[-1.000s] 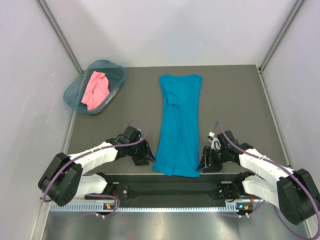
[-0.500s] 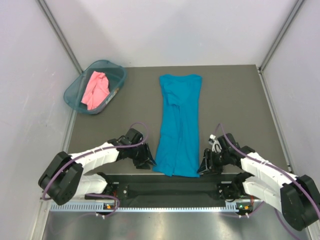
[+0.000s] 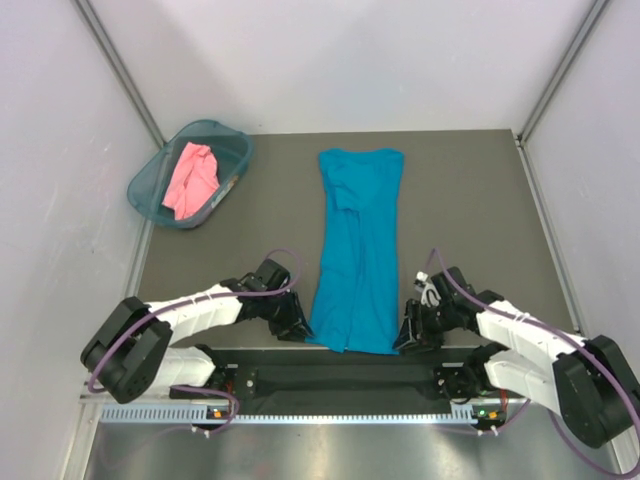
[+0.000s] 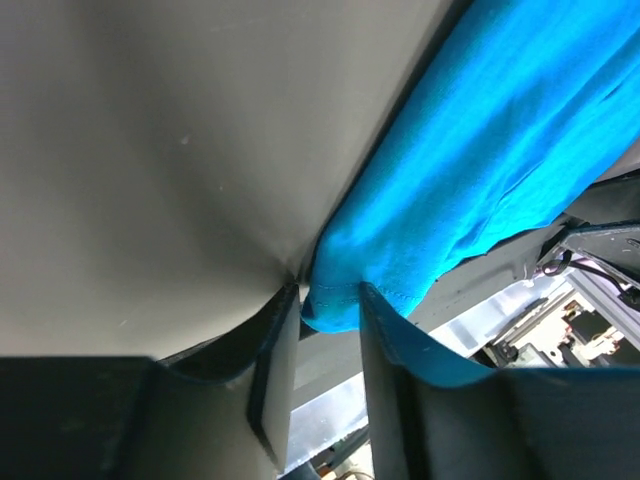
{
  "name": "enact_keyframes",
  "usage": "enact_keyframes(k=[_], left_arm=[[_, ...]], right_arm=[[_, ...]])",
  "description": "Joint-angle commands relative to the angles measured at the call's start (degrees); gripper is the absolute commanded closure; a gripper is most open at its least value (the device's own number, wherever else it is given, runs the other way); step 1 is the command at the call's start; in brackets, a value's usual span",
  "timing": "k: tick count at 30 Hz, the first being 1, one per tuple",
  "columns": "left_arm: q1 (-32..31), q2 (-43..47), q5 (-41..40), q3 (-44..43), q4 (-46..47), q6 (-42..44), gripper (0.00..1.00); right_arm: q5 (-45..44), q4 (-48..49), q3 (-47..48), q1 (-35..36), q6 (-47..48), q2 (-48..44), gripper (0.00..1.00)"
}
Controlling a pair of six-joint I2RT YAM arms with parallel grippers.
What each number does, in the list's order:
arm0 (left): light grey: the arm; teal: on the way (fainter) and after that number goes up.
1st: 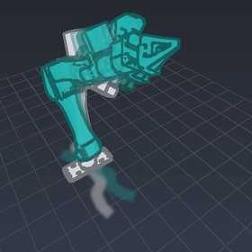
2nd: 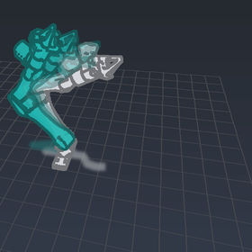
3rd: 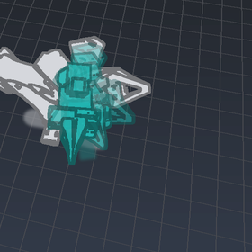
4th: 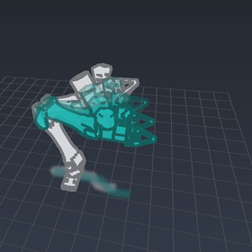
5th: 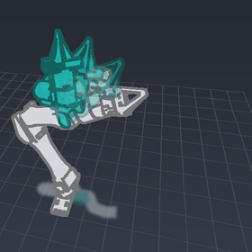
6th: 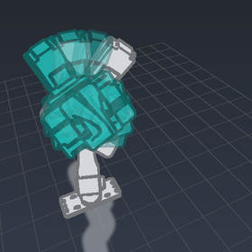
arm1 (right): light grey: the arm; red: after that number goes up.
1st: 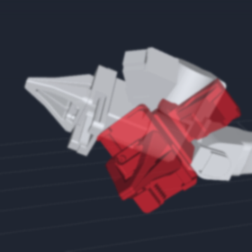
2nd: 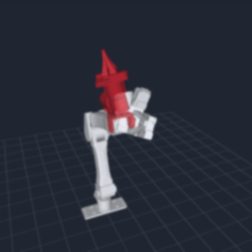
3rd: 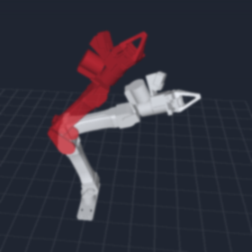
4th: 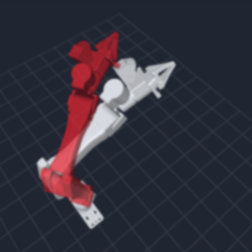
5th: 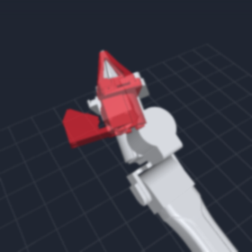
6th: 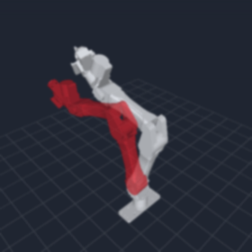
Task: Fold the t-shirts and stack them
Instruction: Fold the tshirt
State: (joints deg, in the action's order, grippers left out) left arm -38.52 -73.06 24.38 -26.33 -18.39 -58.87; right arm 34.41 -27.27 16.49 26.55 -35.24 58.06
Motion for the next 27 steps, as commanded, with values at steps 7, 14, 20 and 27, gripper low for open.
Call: enact_keyframes(k=[7, 14, 20, 27], left_arm=[[-0.24, -0.07, -1.62, 0.84, 2.57, -0.72, 0.81], [-0.41, 0.81, -0.92, 1.01, 2.66, -0.37, 1.0], [-2.25, 3.97, -1.35, 1.45, 0.73, -1.59, 1.0], [-6.38, 10.82, -2.41, 4.79, -1.21, -7.3, 1.0]], right_arm=[[0.48, 9.95, -0.76, 1.05, -2.63, 3.98, 0.52], [1.36, 13.64, -1.37, 1.32, -3.43, 6.45, 0.66], [1.71, 8.75, -0.23, 2.37, -3.6, 2.16, 1.0], [1.27, 2.49, -2.25, 2.55, -4.83, -6.11, 1.0]])
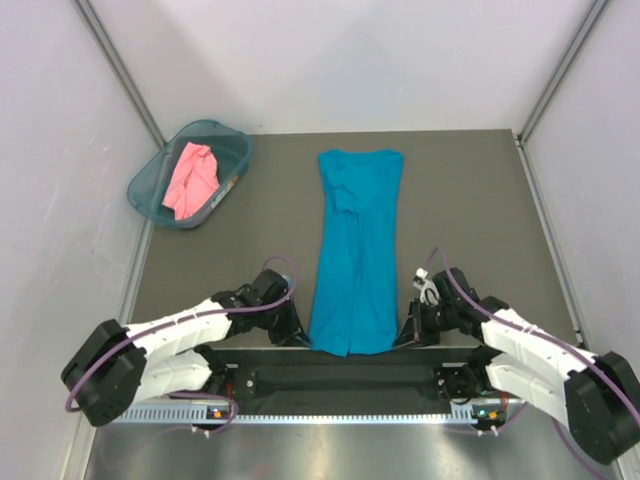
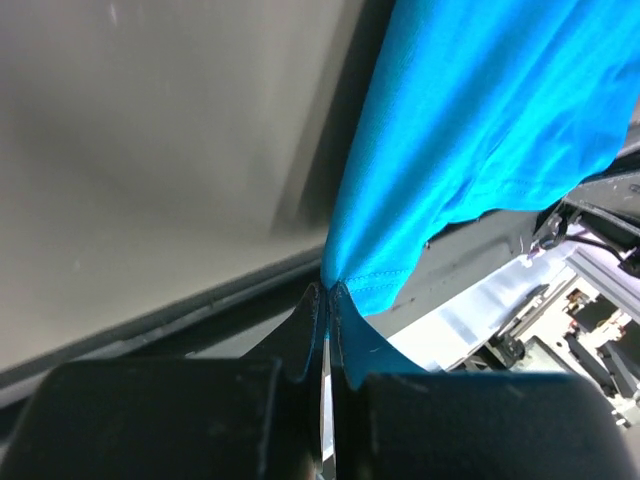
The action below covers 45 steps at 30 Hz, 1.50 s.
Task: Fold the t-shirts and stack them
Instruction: Fold the tshirt
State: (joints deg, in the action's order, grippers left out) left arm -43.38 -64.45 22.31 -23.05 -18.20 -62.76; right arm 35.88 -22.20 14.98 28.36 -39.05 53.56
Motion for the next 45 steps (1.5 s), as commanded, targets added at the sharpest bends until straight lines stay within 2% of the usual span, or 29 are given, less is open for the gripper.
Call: enact_keyframes(k=[1, 6, 11, 12, 14, 20, 21, 27, 30, 45], left_arm=[[-1.88, 3.18, -0.16, 1.86, -1.93, -3.94, 1.0], [-2.42, 4.5, -1.21, -1.9, -5.18, -3.34, 1.0], [-1.98, -1.46, -9.19, -16.3, -11.94, 2.55, 1.0], [-1.28, -4.78, -11.82, -21.55, -14.3, 5.34, 1.0], [1.78, -8.48, -12.64, -26.41, -15.2, 9.73, 1.0], [14.43, -25.0, -6.84, -43.02, -14.94, 17.83, 1.0], [15.59, -29.9, -5.97, -48.09, -15.03, 19.07, 1.0], [19.2, -49.24, -1.21, -70.07, -21.88, 25.67, 1.0], [19.91, -54.89, -0.25, -76.42, -23.38, 26.11, 1.0], [22.72, -63.61, 2.13, -83.56, -20.74, 24.09, 1.0]], right_arm=[[-0.28, -2.76, -0.92, 0.73, -1.73, -3.36, 1.0], [-1.95, -5.22, 4.32, 0.73, -1.56, -4.26, 1.0], [-4.33, -7.51, 15.85, -1.37, 3.18, 5.31, 1.0], [-4.41, -7.51, 19.96, -2.16, 3.88, 7.24, 1.0], [-4.24, -7.86, 24.19, -3.92, 6.08, 13.21, 1.0], [-3.62, -10.76, 42.03, -8.93, 11.8, 28.34, 1.0], [-3.45, -10.94, 43.71, -10.15, 12.24, 31.31, 1.0], [-2.66, -14.97, 57.58, -14.55, 16.72, 45.2, 1.0], [-1.96, -15.86, 62.26, -16.22, 17.69, 50.3, 1.0], [1.91, -18.05, 75.71, -20.27, 19.8, 63.94, 1.0]])
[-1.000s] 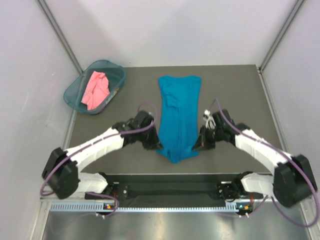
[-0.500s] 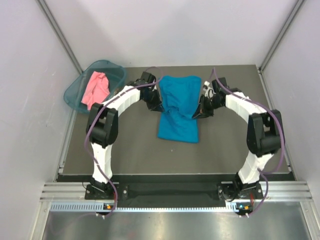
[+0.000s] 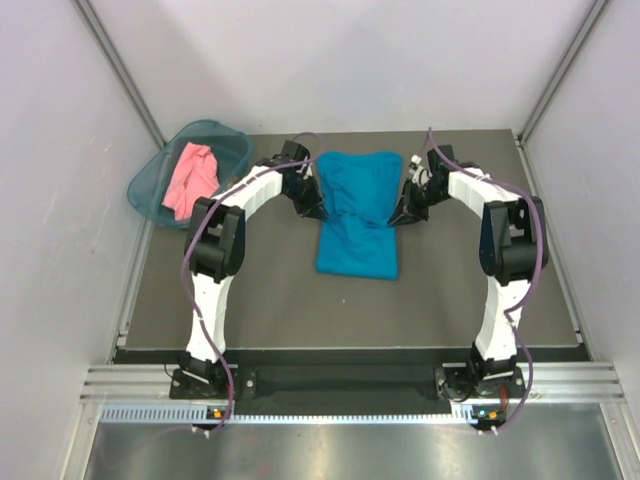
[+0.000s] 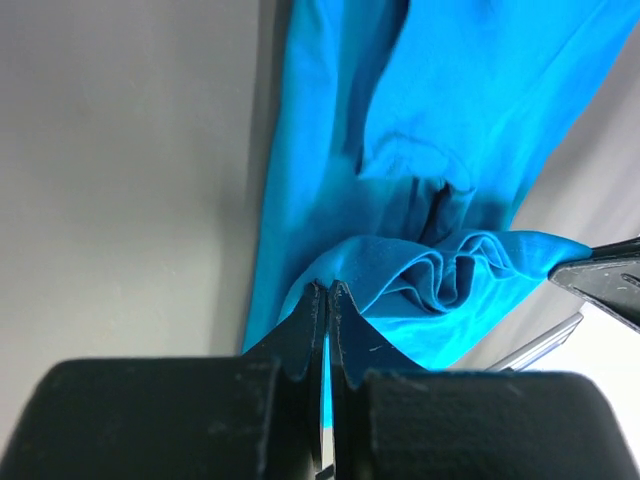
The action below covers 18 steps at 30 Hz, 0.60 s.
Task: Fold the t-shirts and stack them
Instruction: Fold the tshirt
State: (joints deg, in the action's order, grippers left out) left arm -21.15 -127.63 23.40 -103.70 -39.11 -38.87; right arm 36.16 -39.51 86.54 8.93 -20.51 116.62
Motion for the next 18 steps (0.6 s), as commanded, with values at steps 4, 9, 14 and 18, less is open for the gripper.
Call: enact_keyframes(k=[4, 9, 14, 18], left_arm=[[0.93, -2.09, 1.74, -4.58, 0.35, -0.32, 1.0], [1.19, -4.55, 2.35, -7.39, 0.53, -1.12, 1.0], [1.37, -5.7, -0.98, -10.47, -1.13, -1.29, 0.85], [1.72, -3.68, -7.3, -12.31, -2.54, -0.24, 0.66]], right_arm=[[2.33, -1.36, 6.44, -1.46, 1.61, 2.65, 0.99], [2.95, -2.24, 9.17, -2.07, 2.05, 5.46, 0.94], [2.51, -2.24, 12.24, -2.77, 2.23, 8.0, 0.83], [1.28, -2.94, 16.55, -3.92, 0.92, 10.29, 0.63]])
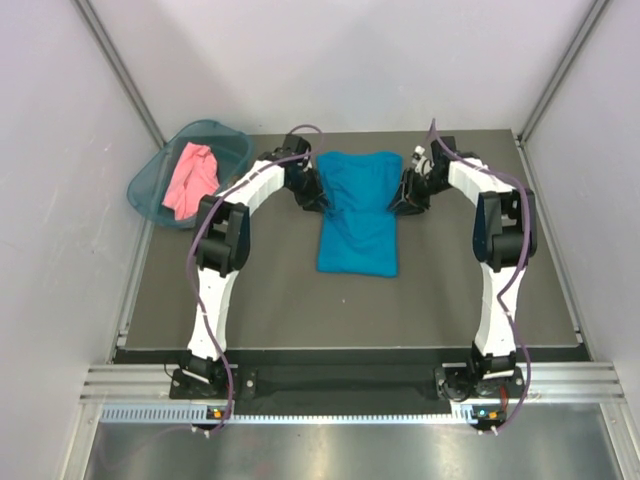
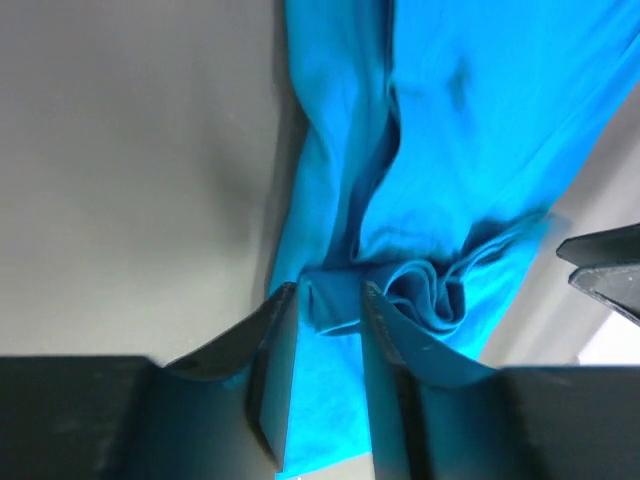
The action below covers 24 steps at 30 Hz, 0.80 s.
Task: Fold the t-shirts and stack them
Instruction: Fold the tshirt
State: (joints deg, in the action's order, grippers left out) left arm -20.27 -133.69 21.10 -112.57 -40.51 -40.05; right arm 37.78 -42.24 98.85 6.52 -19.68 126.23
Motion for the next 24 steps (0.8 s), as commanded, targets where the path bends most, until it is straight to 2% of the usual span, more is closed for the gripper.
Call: enact_keyframes(k=[1, 4, 7, 9, 10, 11, 13, 15, 16, 19, 20, 24], left_arm=[[0.85, 3.77, -6.32, -4.57, -1.76, 1.9, 0.62], [0.85, 7.81, -11.51, -3.63, -3.34, 3.92, 0.57], [0.76, 13.6, -10.04, 2.23, -1.43, 5.24, 0.57], [0.41, 16.69, -3.83, 7.17, 1.56, 5.07, 0.6], [0.15, 19.4, -1.44, 12.67, 5.14, 4.9, 0.62], [-0.12, 20.74, 1.72, 15.6, 8.22, 4.81, 0.7], [-1.43, 23.98, 8.48, 24.45, 16.72, 3.67, 0.72], [-2.57, 25.49, 11.93, 29.58, 22.55, 1.92, 0.76], [-2.84, 25.84, 15.34, 33.96, 29.54, -0.7, 0.77], [-3.63, 23.93, 18.09, 36.81, 33.47, -4.51, 0.85], [-3.89, 23.3, 17.92, 36.73, 33.57, -4.51, 0.86], [-4.16, 20.58, 17.05, 38.57, 33.32, -6.17, 0.92]], right_arm=[[-0.86, -1.0, 5.9, -1.6, 0.0, 0.85, 0.59], [-4.55, -3.81, 9.85, -2.04, 1.92, 0.51, 0.55], [-8.77, -7.94, 9.79, -1.78, 3.95, -2.3, 0.53], [-8.78, -8.21, 7.08, -0.03, 5.18, -6.6, 0.52], [-8.34, -7.86, 3.32, 0.76, 5.53, -8.01, 0.51], [-7.73, -7.69, 1.28, 2.68, 5.97, -10.89, 0.51], [-5.09, -4.8, -5.46, 4.72, 5.71, -13.55, 0.51], [-0.81, 0.28, -9.62, 7.79, 4.48, -16.45, 0.59], [0.44, 2.05, -13.21, 9.63, 3.17, -16.98, 0.72], [5.28, 5.31, -16.83, 11.84, 2.02, -15.94, 0.91], [5.81, 5.85, -17.54, 12.71, 1.49, -15.32, 0.95], [9.14, 10.42, -21.85, 13.43, 0.43, -14.09, 0.99]])
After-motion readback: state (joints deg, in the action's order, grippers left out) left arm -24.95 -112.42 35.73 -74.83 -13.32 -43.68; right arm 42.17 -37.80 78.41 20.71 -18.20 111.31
